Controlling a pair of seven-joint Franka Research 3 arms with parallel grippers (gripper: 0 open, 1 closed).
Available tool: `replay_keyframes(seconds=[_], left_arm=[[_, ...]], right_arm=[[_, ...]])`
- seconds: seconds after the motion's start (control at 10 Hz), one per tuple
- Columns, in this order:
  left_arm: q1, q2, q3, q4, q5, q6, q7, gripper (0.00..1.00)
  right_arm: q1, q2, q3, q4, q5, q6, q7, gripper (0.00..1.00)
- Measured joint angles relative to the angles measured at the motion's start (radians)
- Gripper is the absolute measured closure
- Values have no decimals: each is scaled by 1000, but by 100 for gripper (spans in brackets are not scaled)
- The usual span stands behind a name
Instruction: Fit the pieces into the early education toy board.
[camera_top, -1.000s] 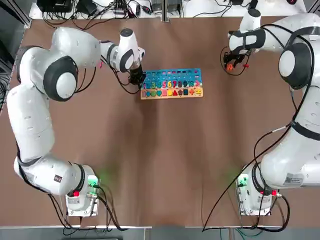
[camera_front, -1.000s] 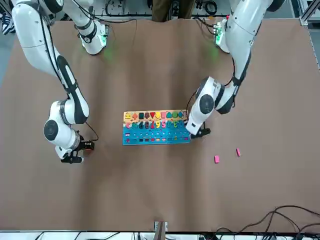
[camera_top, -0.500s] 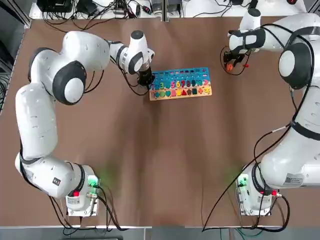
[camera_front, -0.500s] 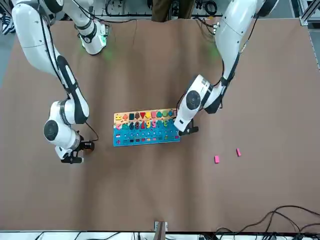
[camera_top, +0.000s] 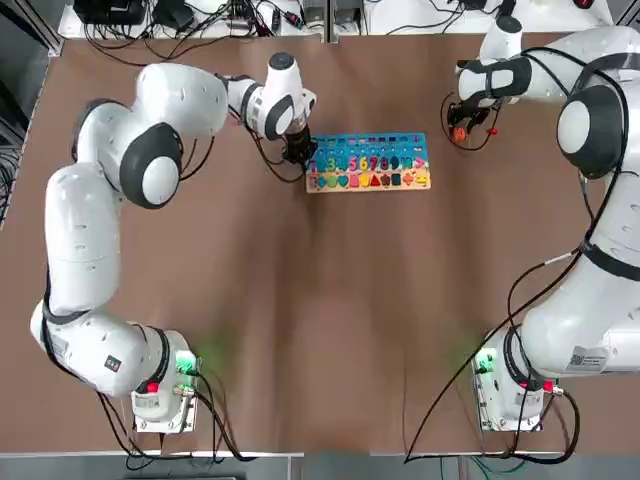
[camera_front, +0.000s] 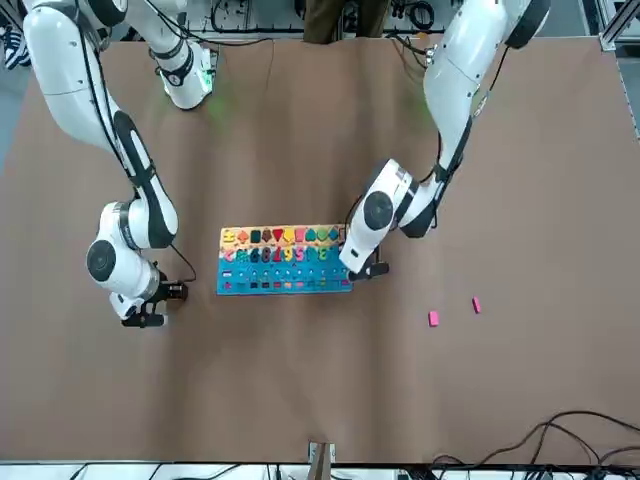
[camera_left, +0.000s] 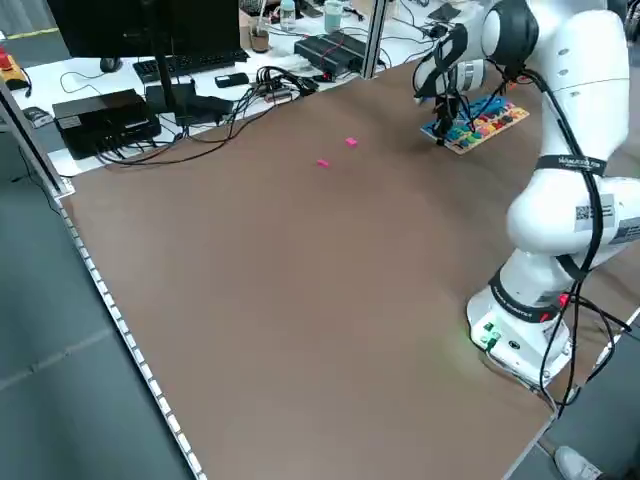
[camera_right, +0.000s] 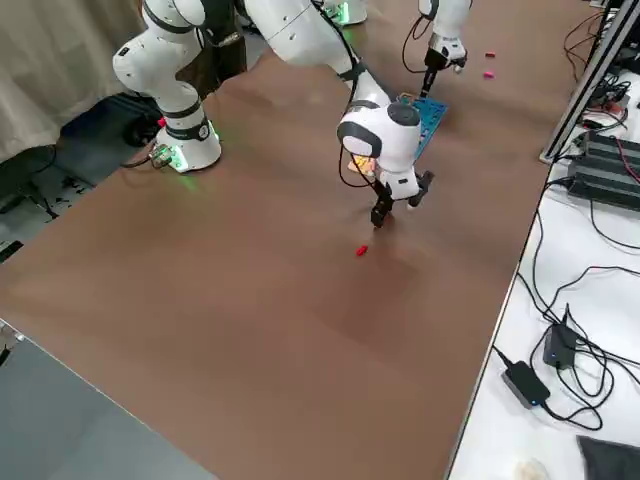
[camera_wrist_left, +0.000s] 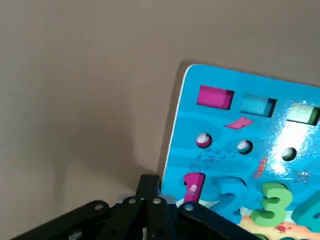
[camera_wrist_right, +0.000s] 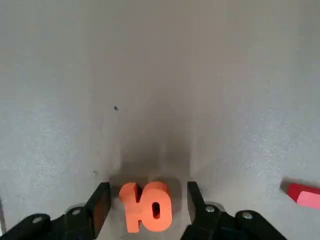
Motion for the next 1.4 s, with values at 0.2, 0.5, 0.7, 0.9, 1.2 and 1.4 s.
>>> replay_keyframes(seconds=[0.2,0.5,0.7,0.9,1.2,1.4], left_arm=[[-15,14,0,31,1,0,1,99],[-19,14,3,36,1,-40,3,99],[-1,-1,6,52,1,-146,45,99],[60,-69,8,56,2,-258,121,95],[184,-169,10,53,2,-351,211,62],[270,-198,12,53,3,-365,268,53]], right_arm=[[0,0,0,0,0,0,0,30],[0,0,0,0,0,0,-1,30],[0,0,0,0,0,0,-1,32],[0,-1,0,0,0,0,-4,32],[-1,-2,-1,0,0,-4,-33,36],[-1,-2,-1,0,0,-12,-37,38]])
